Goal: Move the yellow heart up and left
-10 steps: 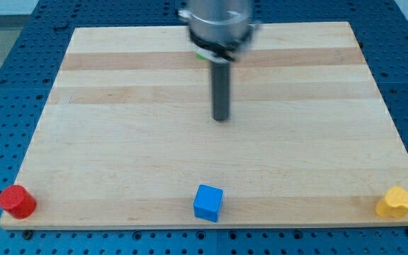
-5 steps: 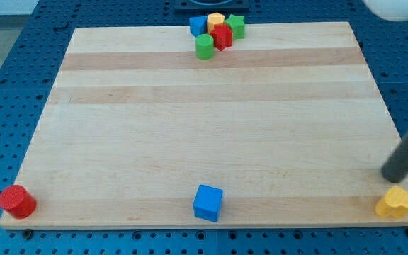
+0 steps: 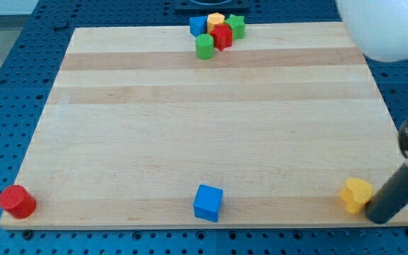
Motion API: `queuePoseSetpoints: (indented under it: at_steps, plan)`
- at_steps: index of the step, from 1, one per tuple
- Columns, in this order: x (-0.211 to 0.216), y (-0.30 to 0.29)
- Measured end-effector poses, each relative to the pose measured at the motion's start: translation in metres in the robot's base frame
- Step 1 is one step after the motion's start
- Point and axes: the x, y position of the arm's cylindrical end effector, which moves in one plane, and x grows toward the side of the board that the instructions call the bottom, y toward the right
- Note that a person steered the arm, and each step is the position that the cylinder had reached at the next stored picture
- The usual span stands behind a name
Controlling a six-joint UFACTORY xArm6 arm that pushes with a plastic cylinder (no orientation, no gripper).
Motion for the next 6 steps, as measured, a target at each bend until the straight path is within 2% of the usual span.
queuePoseSetpoints:
  at_steps: [1,2,3,4,5,6]
  plan:
    - [-0.018,-0.012]
    - [-0.062,-0.022]
    - [-0.100,-0.079]
    - [-0.103,-0.092]
    - [-0.091,-0.062]
    - [-0.066,-0.073]
